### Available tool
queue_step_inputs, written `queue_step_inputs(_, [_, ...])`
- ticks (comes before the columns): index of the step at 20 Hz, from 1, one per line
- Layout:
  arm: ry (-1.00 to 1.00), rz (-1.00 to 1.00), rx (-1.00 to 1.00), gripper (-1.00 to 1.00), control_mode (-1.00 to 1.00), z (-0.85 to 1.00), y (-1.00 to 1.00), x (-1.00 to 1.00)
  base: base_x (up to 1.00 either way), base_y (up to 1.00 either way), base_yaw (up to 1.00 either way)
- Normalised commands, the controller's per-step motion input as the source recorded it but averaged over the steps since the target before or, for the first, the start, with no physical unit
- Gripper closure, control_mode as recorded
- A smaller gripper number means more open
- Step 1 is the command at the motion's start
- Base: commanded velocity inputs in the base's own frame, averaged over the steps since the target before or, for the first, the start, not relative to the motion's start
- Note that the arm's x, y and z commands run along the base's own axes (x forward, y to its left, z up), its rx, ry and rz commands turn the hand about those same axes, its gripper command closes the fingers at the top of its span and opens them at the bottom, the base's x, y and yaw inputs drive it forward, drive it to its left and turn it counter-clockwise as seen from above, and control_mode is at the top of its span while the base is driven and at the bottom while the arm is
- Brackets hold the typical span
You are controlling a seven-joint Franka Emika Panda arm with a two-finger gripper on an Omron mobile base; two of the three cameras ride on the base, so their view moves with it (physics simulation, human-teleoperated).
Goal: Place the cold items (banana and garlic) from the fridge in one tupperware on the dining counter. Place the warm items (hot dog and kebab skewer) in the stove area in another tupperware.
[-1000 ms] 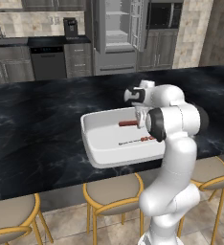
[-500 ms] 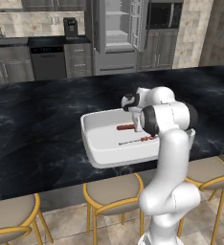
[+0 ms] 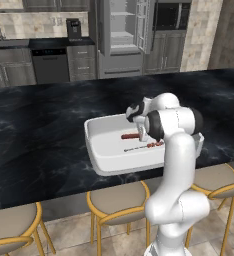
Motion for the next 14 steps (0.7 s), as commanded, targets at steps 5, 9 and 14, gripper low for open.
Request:
queue_step_inputs(5, [-0.12, 0.00, 0.00, -1.00, -1.00, 0.01, -0.09, -0.15, 0.00, 0.00, 0.00])
queue_step_inputs(9, [-0.06, 0.00, 0.00, -1.00, -1.00, 0.28, -0.11, -0.34, 0.00, 0.00, 0.00])
queue_step_inputs(14, [-0.09, -0.03, 0.00, -1.00, -1.00, 0.74, -0.15, -0.41, 0.00, 0.00, 0.00])
